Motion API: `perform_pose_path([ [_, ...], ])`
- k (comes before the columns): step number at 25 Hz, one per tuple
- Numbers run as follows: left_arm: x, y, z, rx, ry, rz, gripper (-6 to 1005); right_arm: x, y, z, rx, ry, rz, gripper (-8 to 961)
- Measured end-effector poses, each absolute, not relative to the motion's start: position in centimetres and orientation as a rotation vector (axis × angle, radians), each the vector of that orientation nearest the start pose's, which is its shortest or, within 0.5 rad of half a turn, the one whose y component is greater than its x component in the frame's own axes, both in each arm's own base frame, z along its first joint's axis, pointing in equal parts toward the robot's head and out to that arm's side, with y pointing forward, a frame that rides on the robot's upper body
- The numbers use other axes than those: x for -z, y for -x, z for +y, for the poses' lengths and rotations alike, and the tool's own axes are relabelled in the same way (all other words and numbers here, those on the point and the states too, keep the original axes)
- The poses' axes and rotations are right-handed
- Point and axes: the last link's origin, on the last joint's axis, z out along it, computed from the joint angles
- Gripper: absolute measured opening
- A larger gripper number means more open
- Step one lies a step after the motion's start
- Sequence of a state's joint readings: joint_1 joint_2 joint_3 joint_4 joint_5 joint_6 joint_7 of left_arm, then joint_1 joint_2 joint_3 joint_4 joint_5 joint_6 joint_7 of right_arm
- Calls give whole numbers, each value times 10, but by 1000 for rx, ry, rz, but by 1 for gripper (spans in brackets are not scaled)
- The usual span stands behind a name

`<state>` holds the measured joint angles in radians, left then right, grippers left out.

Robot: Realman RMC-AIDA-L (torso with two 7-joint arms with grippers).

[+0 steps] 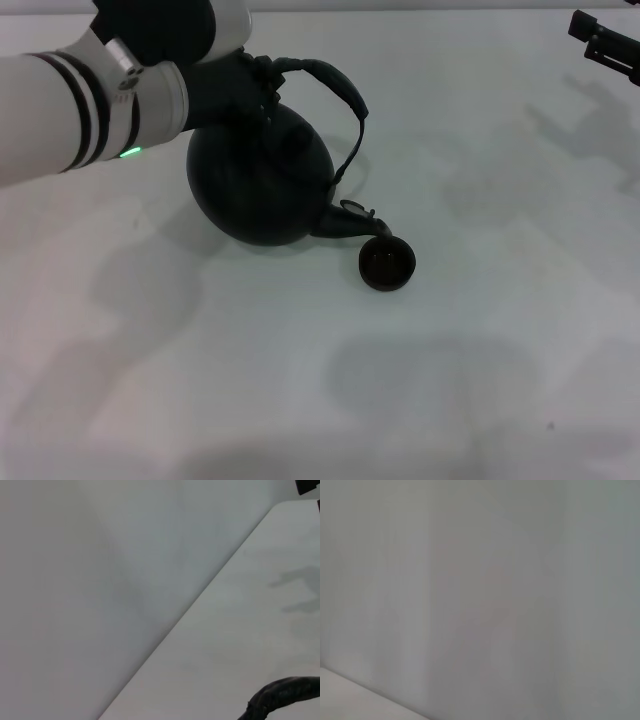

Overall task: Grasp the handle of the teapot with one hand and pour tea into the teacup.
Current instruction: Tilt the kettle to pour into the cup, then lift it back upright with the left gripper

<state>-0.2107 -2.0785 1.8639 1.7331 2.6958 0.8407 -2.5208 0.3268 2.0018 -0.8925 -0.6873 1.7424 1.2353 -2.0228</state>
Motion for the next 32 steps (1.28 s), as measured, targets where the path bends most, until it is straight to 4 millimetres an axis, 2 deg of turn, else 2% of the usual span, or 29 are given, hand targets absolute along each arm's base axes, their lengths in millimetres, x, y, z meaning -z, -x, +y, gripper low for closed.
perform_pose_path([
  [19, 25, 117, 326, -122, 2398, -145, 126, -65, -309, 345, -727, 2171, 473, 787],
  [32, 36, 104, 326, -166, 2438, -68, 127, -64, -309, 345, -729, 2172, 478, 787],
])
